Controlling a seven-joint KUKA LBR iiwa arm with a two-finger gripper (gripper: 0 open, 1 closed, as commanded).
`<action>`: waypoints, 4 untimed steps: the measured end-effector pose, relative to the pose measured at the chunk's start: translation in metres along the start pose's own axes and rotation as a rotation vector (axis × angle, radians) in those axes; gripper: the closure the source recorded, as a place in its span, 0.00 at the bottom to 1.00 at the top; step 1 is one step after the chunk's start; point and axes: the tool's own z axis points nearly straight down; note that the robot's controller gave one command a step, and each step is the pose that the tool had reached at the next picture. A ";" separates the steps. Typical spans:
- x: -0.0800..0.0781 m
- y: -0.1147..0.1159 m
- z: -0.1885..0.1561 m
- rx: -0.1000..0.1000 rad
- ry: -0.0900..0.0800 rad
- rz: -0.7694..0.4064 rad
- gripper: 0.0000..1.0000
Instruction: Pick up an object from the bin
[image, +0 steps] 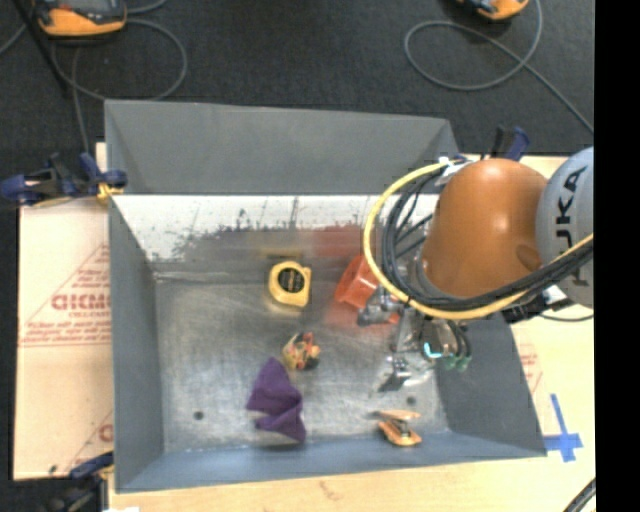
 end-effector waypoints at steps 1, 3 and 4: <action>-0.001 0.000 -0.003 0.000 -0.005 0.000 0.00; -0.053 0.037 0.134 0.002 -0.045 -0.273 1.00; -0.053 0.037 0.134 0.002 -0.045 -0.272 1.00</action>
Offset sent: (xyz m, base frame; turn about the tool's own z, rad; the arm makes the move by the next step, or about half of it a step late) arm 0.0294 0.0714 -0.1077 -0.0721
